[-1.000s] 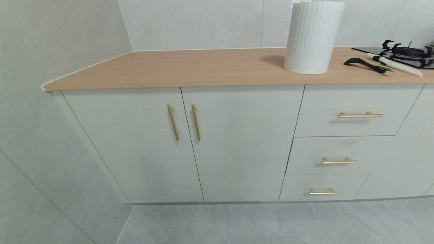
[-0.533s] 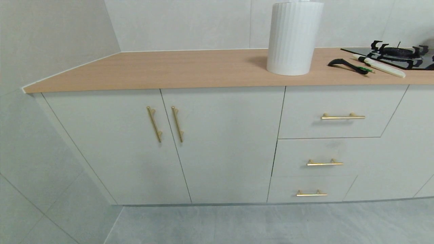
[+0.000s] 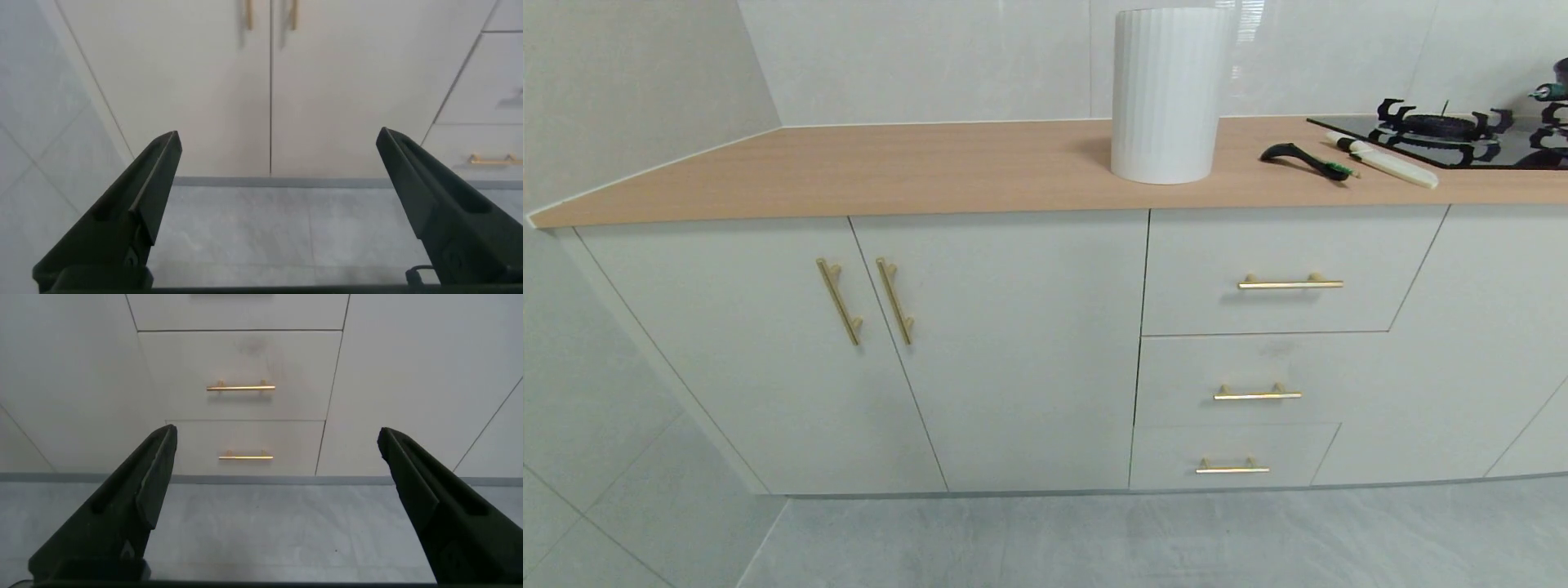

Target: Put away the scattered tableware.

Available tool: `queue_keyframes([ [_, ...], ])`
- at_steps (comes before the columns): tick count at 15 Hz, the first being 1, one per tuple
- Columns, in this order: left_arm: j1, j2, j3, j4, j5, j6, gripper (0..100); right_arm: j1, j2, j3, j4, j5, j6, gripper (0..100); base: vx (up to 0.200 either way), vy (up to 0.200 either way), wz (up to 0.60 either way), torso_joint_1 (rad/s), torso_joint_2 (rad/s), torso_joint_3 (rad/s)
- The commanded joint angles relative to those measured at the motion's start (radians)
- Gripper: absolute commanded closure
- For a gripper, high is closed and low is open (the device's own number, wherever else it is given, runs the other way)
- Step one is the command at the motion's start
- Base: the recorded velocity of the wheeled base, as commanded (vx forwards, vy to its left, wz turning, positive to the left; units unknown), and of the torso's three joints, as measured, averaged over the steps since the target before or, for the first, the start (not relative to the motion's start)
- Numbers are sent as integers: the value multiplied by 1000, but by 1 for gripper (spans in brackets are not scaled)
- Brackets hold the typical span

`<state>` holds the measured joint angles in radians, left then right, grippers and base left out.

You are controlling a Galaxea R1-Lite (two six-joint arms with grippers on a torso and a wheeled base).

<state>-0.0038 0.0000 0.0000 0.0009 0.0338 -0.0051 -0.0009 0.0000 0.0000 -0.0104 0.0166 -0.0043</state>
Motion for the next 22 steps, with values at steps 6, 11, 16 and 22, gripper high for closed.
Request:
queue_keyframes([
  [6,1,2,0,-1,0,-1,0,1,0,0,0,0,0,0,100,0,0,0,4,0],
  [11,1,2,0,-1,0,-1,0,1,2,0,0,0,0,0,120,0,0,1,1,1],
  [16,1,2,0,-1,0,-1,0,1,2,0,0,0,0,0,0,0,0,0,0,0],
  [22,1,2,0,-1,0,1,0,1,3,-18,-13,0,-22,0,0,0,0,0,0,0],
])
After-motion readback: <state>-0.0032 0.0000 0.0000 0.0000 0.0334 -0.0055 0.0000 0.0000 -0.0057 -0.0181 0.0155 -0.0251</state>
